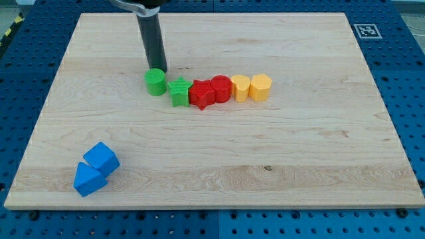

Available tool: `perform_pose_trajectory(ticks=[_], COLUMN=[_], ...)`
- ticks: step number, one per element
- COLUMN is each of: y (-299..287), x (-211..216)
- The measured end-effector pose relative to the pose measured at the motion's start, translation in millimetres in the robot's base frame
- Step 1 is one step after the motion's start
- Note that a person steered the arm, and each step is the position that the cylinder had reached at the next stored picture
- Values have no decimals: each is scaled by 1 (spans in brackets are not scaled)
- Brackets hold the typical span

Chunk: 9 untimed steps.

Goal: Push the green circle to the left of green star

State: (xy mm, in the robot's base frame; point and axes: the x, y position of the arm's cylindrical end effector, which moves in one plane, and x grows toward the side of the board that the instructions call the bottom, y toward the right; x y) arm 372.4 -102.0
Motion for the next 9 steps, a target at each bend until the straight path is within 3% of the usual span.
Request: perform_pose_trajectory(ticks=[6,8,9], y=[3,-64,-63], x=[29,37,79])
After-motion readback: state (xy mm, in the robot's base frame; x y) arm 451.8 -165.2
